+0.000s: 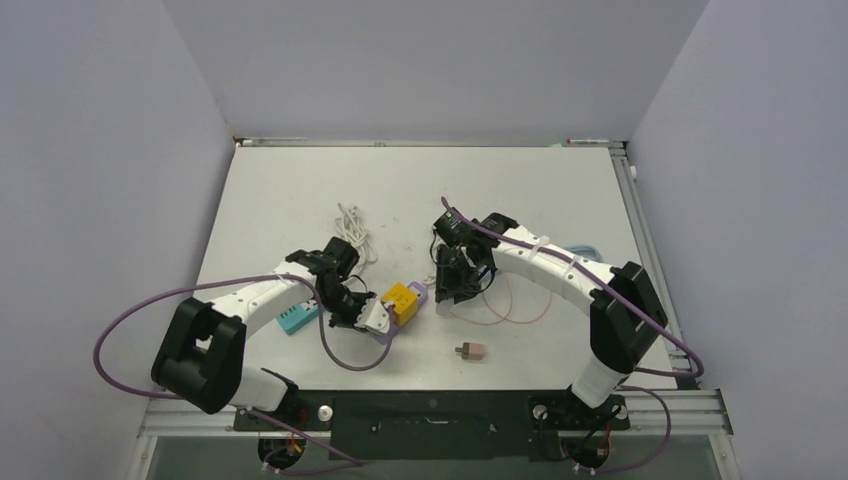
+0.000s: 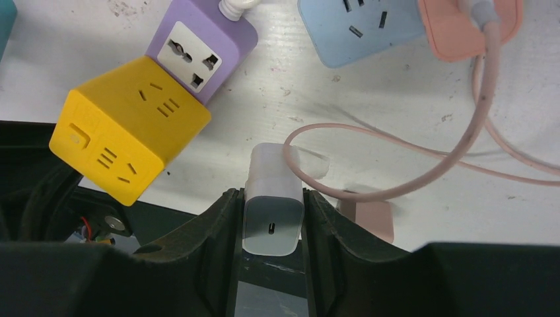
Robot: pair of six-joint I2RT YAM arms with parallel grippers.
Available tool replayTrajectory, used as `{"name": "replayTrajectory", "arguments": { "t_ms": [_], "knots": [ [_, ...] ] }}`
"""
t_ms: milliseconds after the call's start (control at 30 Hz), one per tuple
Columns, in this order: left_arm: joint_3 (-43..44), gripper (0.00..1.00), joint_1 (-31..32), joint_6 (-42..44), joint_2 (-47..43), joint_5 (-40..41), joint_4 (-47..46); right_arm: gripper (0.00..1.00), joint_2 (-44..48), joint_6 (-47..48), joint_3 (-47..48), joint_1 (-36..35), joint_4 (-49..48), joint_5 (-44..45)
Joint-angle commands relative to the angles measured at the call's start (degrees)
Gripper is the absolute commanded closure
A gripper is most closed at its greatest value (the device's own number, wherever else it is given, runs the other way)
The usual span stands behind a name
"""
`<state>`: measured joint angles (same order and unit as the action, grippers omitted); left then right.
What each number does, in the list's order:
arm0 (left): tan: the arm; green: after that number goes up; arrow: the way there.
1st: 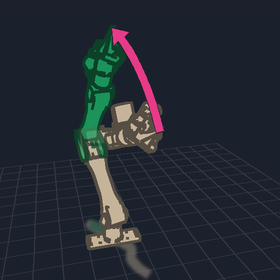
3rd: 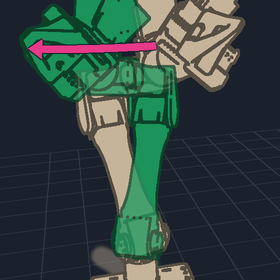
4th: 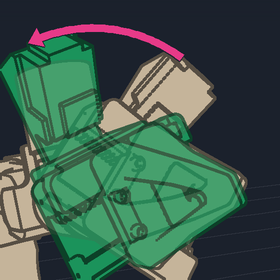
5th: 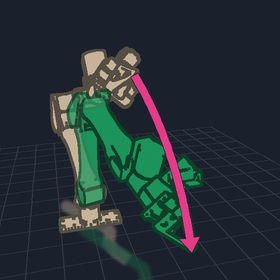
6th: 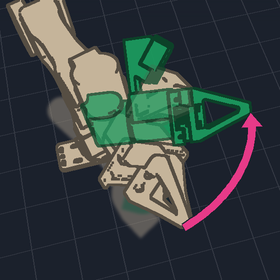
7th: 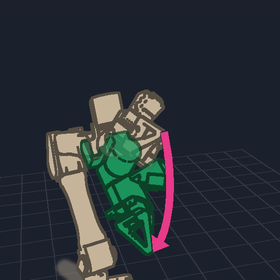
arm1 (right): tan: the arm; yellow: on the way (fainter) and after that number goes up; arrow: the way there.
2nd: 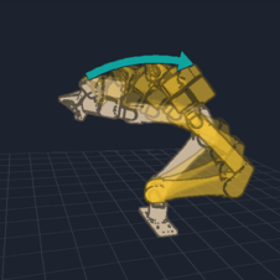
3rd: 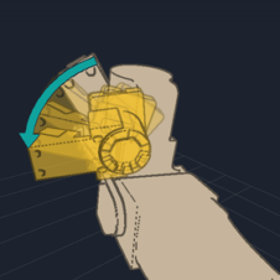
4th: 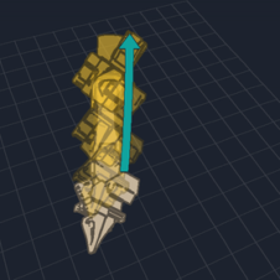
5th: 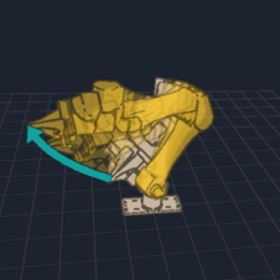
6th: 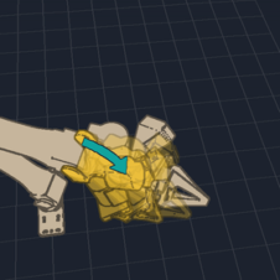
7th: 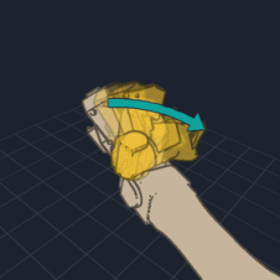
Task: Insert the plug
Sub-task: Move the socket to the center of the board.
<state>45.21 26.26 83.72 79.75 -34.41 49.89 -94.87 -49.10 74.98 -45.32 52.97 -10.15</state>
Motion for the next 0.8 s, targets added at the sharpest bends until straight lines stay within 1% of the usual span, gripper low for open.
{"name": "replayTrajectory", "arguments": {
  "t_ms": [0, 200, 400, 467, 567, 667, 767],
  "knots": [
    [-1.66, 0.87, 3.22, -2.45, 2.44, 4.97, -7.37, 0.95, -0.99, 2.57, 1.09, 0.49, -3.45, -0.62],
    [-1.21, 0.9, 6.18, -4.26, 5.98, 7.17, -9.0, 0.95, -2.0, 4.82, 1.76, 0.5, -4.35, -0.77],
    [0.93, 0.9, 11.03, -5.98, 6.44, 2.58, -10.47, 0.95, -1.4, 6.29, 1.83, 1.17, -3.76, 1.01],
    [1.6, 0.9, 14.12, -7.82, 7.55, 4.92, -11.35, 0.95, -1.14, 6.45, 1.6, 1.37, -4.16, 1.01],
    [3.78, 0.9, 15.28, -8.91, 9.25, 5.9, -10.26, 0.95, -0.87, 6.64, 1.4, 1.3, -4.49, 1.35],
    [4.8, 0.9, 15.78, -8.67, 8.48, 4.57, -9.61, 0.95, -0.21, 6.95, 1.82, 1.37, -3.98, 2.24],
    [4.91, 0.9, 18.63, -9.63, 6.9, 5.33, -10.14, 0.95, 0.69, 7.42, 2.56, 1.29, -2.56, 3.43]
  ]
}}
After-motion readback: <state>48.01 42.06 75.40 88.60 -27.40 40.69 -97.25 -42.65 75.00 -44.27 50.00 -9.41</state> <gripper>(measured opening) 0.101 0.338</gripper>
